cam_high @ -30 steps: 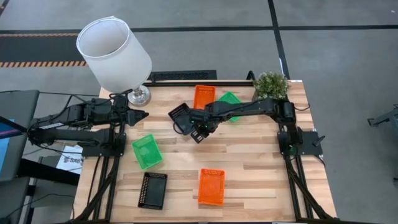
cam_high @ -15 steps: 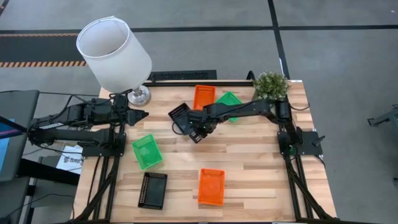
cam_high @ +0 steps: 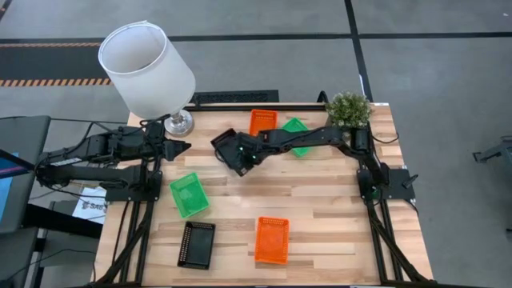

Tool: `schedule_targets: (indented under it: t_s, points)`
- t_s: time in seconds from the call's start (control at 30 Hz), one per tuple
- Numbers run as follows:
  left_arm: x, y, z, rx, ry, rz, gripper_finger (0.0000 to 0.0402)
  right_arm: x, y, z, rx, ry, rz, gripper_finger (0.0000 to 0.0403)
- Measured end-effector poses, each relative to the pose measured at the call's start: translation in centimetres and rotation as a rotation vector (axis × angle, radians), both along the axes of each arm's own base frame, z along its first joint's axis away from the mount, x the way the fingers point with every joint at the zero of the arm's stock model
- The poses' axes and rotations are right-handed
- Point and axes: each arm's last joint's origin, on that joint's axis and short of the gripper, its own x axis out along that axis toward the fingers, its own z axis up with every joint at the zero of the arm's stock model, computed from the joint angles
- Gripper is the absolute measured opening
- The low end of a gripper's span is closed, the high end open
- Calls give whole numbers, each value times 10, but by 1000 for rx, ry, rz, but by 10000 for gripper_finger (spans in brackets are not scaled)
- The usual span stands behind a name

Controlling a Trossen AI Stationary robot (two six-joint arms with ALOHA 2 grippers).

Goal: Stack baskets by color
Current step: Stack the middle black bin on top of the top black bin, then stack the bottom orange bin on top of the top orange bin

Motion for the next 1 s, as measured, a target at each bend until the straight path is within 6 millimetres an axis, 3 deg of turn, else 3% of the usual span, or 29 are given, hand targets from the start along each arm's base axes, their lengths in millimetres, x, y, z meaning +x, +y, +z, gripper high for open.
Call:
schedule_targets:
  t_s: [0.33,0.47,0.6,0.77,1.0]
  points:
    - [0,0,0,-6,-3,5,251,15,-30,16,-99,-247,44,122]
    - [0,0,0,-4,-2,11,251,7,-34,37,-100,-281,47,122]
    - [0,0,0,-5,-1,9,251,-13,-34,66,-74,-259,11,122]
    - [0,0,0,-10,-2,2,251,-49,-18,103,-25,-163,-12,123]
    - [0,0,-1,-10,3,1,251,-93,34,126,-48,75,-23,165]
